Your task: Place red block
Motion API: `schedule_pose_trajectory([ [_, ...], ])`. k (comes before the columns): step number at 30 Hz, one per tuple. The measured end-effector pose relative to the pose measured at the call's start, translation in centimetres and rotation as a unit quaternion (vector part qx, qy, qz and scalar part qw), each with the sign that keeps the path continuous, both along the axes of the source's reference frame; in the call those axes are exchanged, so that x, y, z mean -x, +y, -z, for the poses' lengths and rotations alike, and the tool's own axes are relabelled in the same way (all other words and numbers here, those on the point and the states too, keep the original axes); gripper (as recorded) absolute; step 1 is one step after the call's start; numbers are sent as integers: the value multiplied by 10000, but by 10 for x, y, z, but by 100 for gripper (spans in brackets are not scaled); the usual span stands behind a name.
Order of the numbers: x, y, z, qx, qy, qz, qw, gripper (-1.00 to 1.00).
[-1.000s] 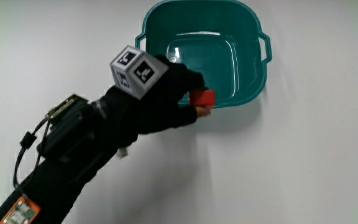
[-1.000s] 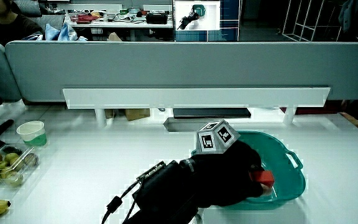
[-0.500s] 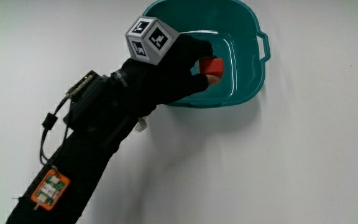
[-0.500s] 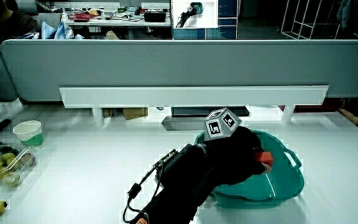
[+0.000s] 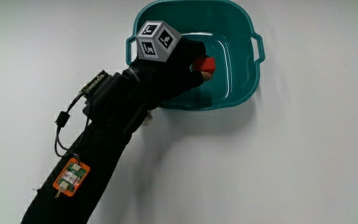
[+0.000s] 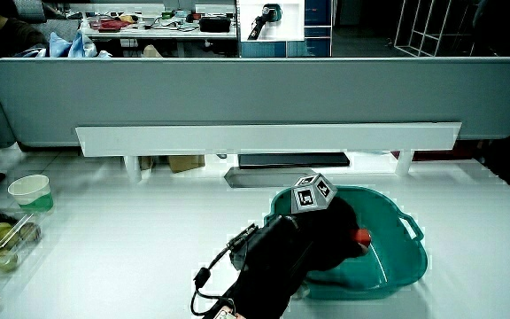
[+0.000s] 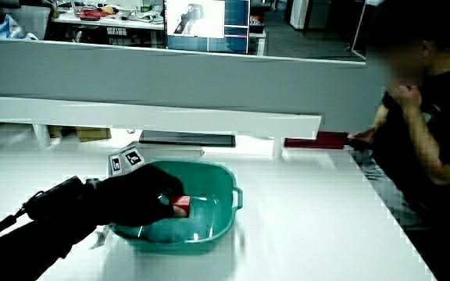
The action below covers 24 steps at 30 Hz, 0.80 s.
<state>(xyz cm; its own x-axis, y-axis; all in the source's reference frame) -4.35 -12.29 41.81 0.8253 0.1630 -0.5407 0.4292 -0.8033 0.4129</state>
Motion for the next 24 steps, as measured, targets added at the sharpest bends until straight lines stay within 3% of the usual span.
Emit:
schedule_pose_trajectory([
  [12,-9,1,-23,133,-437,-50,9989,0],
  [24,-10,0,-39,237,-478,24,9986,0],
])
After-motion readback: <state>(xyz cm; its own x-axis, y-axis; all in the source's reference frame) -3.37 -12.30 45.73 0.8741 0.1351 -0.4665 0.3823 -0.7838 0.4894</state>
